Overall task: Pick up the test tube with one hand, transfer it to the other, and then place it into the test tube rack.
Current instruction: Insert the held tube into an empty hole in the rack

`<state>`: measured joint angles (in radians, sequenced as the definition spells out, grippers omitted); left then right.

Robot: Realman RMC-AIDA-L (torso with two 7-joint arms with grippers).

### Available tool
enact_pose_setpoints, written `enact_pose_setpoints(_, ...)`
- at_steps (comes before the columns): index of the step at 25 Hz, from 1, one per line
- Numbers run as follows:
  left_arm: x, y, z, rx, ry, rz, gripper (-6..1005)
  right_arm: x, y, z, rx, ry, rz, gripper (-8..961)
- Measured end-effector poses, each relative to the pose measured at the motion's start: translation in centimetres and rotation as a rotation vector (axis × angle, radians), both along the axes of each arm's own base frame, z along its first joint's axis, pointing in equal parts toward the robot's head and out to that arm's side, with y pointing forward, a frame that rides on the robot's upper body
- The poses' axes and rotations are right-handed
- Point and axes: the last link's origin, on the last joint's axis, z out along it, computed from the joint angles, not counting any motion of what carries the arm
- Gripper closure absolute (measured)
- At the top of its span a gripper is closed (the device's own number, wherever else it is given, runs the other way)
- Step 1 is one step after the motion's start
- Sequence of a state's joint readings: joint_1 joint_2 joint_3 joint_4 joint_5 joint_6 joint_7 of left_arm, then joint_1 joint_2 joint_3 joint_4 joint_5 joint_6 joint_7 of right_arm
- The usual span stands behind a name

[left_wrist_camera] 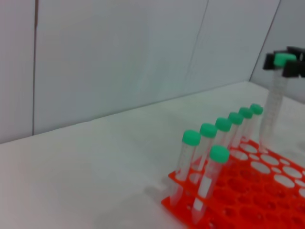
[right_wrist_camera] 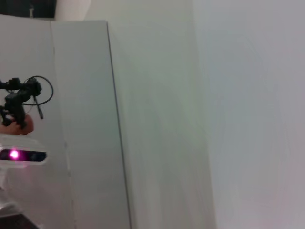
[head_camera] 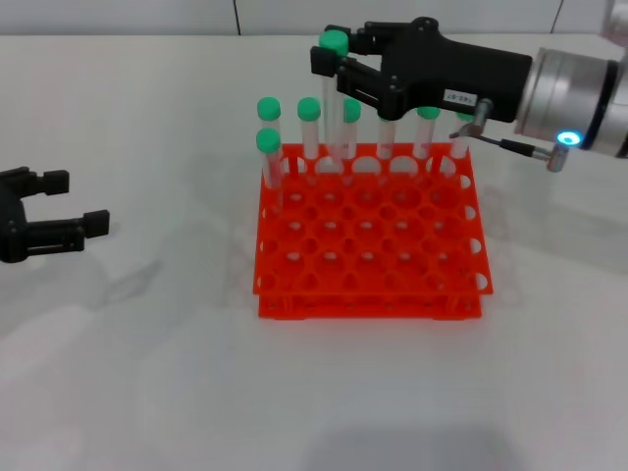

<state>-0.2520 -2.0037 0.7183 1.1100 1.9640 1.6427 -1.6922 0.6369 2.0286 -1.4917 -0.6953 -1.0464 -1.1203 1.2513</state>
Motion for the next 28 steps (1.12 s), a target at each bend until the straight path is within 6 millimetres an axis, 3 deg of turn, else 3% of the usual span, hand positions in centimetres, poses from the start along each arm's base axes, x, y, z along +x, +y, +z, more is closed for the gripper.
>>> enact_pose_setpoints(7,-0.4,-0.1,0.0,-0.016,0.029,-0.037,118,0.0,0.2,-0.8,0.04,0.005,-0.025,688)
enact_pose_setpoints(28,1.0,0.9,-1.7,-0.111,0.043,-0.123,120,0.5,0.5,-2.7,0.065,-0.032,-0.059,687)
